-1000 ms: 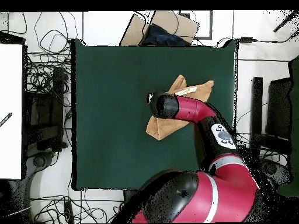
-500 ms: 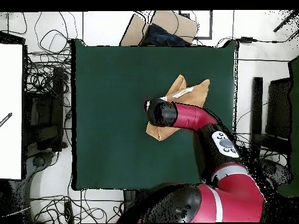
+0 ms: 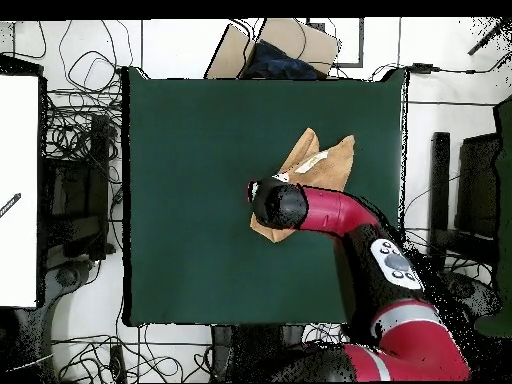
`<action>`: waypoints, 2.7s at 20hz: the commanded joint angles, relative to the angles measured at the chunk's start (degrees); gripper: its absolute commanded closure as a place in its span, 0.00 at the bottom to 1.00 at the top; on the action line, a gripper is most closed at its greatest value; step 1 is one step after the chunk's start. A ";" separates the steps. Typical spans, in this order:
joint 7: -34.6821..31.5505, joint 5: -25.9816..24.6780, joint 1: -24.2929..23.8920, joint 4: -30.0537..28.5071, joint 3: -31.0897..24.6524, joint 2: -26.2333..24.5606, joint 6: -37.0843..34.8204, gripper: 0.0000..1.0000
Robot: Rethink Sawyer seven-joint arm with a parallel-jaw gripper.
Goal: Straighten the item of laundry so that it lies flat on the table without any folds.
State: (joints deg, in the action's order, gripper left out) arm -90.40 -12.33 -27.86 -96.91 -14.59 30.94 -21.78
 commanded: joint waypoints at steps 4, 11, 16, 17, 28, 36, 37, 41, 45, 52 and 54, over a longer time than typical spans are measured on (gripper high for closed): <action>-3.10 0.69 -5.99 -10.65 0.62 10.99 -8.00 1.00; -2.42 -0.78 -10.35 -13.62 -0.79 11.37 -5.54 1.00; -3.03 -0.69 -10.90 -14.86 -0.87 12.49 -6.72 1.00; -3.16 -0.76 -11.19 -15.55 -0.85 12.89 -6.47 1.00; -5.22 -4.29 -15.68 -25.38 3.79 18.08 0.34 1.00; -0.96 -3.87 -21.40 -25.72 1.38 20.83 -3.15 1.00; -0.54 -3.86 -21.69 -24.68 1.08 20.14 -3.86 1.00; 0.66 -2.56 -24.71 -22.68 -1.62 17.40 -4.91 1.00; 1.05 -3.07 -25.84 -20.84 -2.65 14.25 -4.82 1.00; 2.12 -7.06 -24.58 -19.16 -2.21 14.93 -3.01 0.00; 0.07 -6.92 -23.78 -19.64 -1.39 15.40 -2.40 0.00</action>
State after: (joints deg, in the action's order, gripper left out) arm -90.40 -15.75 -53.68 -118.16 -13.48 47.16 -24.15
